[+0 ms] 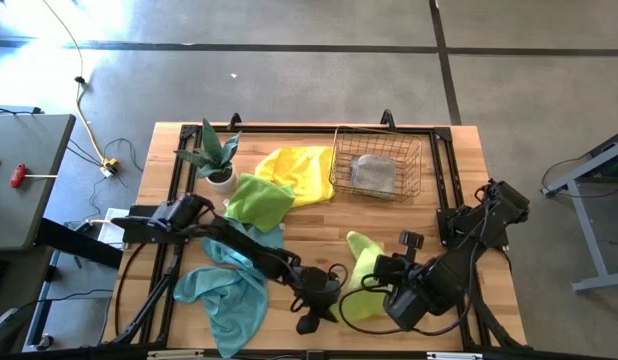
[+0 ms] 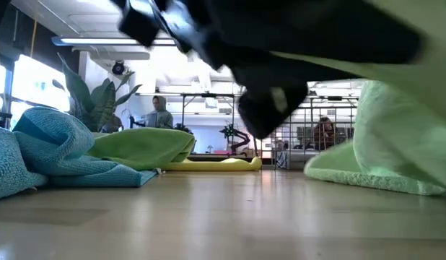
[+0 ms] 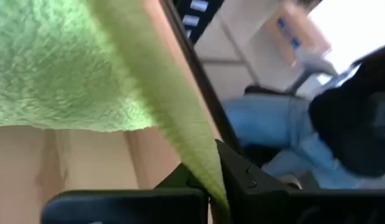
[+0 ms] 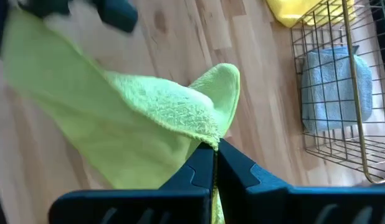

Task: Fold microfiber towels
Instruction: Fold the light green microfiber towel

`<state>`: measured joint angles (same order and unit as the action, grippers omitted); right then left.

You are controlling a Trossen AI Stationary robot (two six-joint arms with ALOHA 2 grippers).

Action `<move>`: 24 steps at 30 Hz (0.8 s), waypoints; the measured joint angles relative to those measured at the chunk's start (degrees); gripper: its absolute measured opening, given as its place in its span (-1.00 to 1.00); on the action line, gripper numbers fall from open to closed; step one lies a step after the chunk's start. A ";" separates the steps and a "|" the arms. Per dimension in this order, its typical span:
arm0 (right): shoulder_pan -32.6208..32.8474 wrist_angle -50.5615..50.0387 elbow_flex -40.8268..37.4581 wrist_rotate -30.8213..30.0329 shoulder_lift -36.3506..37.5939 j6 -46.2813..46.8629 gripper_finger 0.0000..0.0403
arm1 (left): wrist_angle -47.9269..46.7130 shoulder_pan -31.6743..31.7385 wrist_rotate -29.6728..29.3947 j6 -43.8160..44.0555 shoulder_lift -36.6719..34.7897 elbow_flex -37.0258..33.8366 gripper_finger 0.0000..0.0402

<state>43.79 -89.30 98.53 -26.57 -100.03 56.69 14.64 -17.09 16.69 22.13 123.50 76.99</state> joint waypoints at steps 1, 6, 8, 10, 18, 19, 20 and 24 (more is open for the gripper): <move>0.00 0.03 -0.62 -0.07 0.00 0.00 -1.00 | -3.61 -0.07 -0.77 -0.90 -1.49 0.00 -0.99; 0.13 1.05 -3.97 -2.69 0.00 -0.08 -1.00 | -22.00 -0.25 -9.13 -4.24 -9.03 0.02 -0.99; 0.13 1.60 -5.23 -4.76 0.00 -0.17 -1.00 | -29.40 -0.23 -14.01 -4.33 -12.19 0.00 -1.00; 0.09 2.11 -6.39 -7.86 0.00 -0.29 -1.00 | -35.25 -0.19 -19.17 -4.70 -15.19 0.00 -1.00; -3.62 1.33 -11.37 -19.15 0.00 -10.01 -1.00 | -47.50 1.96 -43.81 -13.63 -25.35 0.00 -1.00; -4.38 0.99 -11.68 -19.97 0.00 -11.79 -1.00 | -47.69 2.48 -46.39 -15.20 -26.36 0.00 -1.00; -5.17 0.16 -11.79 -20.73 0.00 -13.14 -1.00 | -47.66 2.96 -48.62 -16.79 -27.31 0.00 -1.00; -8.33 -0.64 -11.81 -25.78 0.25 -18.83 -1.00 | -47.76 5.53 -54.30 -23.31 -30.68 0.04 -1.00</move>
<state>35.46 -89.95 86.72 -52.36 -99.77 37.86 -33.12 -11.56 -37.62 -1.18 92.82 77.03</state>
